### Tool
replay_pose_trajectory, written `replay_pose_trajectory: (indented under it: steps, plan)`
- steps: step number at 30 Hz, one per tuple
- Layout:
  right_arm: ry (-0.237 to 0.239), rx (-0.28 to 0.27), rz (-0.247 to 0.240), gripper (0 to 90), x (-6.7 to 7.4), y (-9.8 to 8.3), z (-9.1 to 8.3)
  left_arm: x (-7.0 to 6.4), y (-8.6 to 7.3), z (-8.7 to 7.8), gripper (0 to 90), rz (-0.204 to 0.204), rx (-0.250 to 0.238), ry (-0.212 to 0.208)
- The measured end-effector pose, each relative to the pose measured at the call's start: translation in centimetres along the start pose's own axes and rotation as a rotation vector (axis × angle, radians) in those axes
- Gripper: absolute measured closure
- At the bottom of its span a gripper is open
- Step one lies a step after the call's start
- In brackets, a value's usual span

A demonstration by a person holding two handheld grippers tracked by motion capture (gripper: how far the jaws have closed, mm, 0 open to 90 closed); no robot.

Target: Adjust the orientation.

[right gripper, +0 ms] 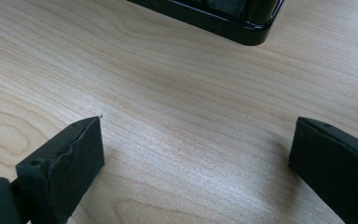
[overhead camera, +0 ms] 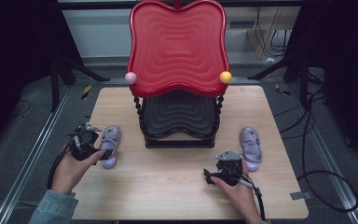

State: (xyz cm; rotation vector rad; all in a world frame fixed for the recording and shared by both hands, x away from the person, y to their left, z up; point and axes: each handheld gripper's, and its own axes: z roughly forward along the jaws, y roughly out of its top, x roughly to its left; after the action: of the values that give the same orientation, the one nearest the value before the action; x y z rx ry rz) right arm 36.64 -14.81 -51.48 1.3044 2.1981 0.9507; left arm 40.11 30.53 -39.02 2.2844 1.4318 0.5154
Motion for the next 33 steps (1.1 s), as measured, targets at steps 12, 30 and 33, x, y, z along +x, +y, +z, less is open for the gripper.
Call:
replay_pose_trajectory:
  steps: [12,30,33]
  plan:
    - [0.001,0.0,-0.001,3.4,0.0,0.0,0.0,2.8,0.6,2.3,39.8,-0.028,0.137,0.007]
    - [0.001,-0.001,0.0,3.4,0.0,0.0,0.0,3.9,0.6,5.8,56.5,-0.115,0.228,-0.074]
    - [0.002,-0.001,0.0,3.4,0.0,0.0,0.0,3.9,0.6,6.1,60.0,-0.104,0.252,-0.078]
